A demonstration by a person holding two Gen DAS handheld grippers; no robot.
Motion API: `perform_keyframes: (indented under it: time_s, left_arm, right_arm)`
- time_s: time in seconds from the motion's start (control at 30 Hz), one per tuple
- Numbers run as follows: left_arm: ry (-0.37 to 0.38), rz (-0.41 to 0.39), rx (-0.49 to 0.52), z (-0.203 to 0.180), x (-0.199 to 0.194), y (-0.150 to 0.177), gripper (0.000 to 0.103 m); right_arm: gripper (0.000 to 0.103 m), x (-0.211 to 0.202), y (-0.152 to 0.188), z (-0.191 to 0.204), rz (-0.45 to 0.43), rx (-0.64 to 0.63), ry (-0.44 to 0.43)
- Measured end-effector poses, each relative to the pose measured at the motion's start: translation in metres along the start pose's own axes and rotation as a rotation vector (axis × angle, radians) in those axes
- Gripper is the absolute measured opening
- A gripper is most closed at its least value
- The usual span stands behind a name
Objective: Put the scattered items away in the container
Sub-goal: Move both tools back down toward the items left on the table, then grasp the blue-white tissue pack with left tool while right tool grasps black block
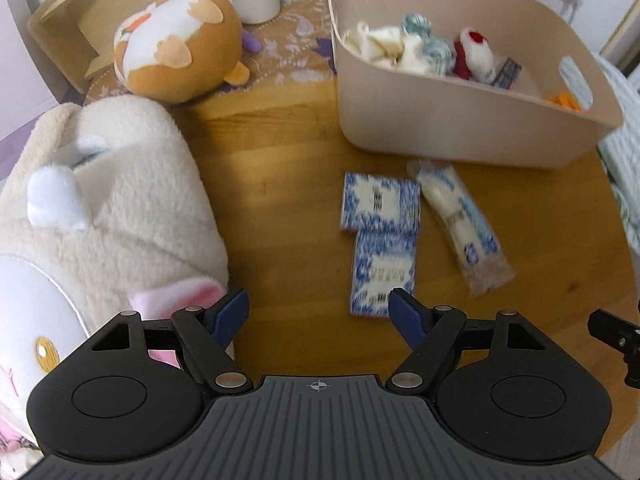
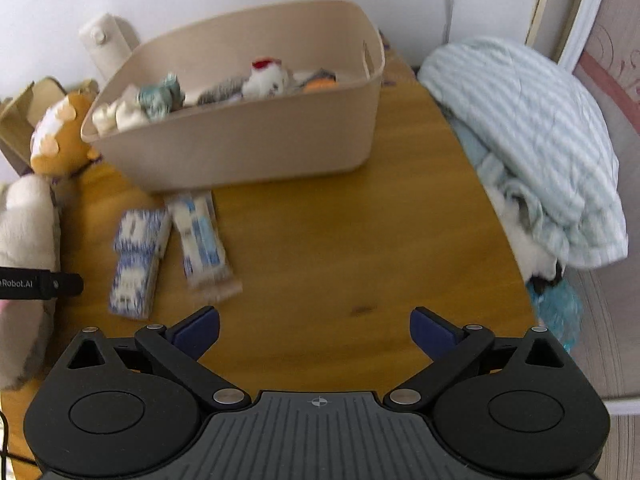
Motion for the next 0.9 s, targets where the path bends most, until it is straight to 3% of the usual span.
perform_keyframes:
  time_s: [0.5,0.9]
  left_arm:
    - [0.072,-0.021,0.13,-0.01,0.018,0.005,0.082]
    - [0.126,-0.047,0.262,-0.03,0.034,0.0,0.083]
  right_arm:
    - [0.102,0.014,0.048,0.023,0.027,-0.046,0.051]
    - [0.095,0.036,0.063,0.035,0.094,-0.027,0.016]
Point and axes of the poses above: each gripper's, at about its wrist camera, not at the fingertips, and x roughly the way its jaws point, z to its left, y to its underside, the point moved 1 cm from there along x, roughly the way its jaws point, and after that the axes turned 12 degrees about -y, right-handed, at the moved point
